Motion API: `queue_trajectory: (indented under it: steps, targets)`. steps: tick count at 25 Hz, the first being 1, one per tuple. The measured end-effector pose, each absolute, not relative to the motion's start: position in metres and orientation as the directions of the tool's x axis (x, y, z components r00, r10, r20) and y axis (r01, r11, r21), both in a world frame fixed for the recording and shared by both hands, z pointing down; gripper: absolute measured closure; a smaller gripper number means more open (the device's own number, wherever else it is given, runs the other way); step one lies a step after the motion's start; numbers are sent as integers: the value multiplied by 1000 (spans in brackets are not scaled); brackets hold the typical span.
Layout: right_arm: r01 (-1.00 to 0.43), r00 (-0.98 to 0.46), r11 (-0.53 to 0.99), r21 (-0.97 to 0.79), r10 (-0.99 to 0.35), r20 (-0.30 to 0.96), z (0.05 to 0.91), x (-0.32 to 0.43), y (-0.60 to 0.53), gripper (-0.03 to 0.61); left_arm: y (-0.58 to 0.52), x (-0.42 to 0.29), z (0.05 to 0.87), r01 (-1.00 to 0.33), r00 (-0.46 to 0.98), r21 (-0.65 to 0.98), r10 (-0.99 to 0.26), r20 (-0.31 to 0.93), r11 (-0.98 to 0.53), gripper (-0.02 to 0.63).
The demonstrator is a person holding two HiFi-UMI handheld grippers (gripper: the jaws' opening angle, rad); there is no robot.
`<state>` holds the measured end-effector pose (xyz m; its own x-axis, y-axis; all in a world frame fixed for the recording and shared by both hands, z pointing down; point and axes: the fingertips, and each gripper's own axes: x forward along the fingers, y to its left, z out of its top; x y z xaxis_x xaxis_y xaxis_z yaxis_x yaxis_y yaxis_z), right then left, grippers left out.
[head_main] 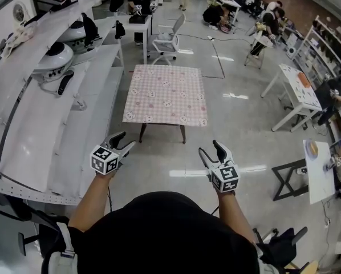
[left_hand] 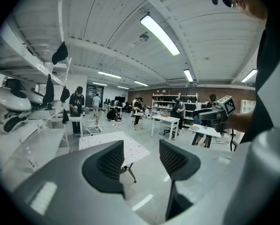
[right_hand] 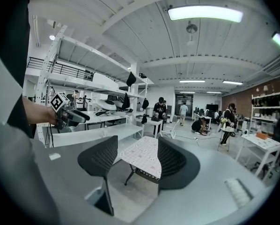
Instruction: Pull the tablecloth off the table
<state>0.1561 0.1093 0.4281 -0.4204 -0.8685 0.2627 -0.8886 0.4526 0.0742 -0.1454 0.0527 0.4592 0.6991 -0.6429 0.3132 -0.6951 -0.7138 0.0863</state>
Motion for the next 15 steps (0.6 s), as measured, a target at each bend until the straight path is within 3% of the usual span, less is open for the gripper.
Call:
queue_trajectory:
  steps: [15]
  targets:
    - [-894,-411,443,64,-869,274,439,197,107,262,56,-111,463,-703,693,104,-643,326,-704,380]
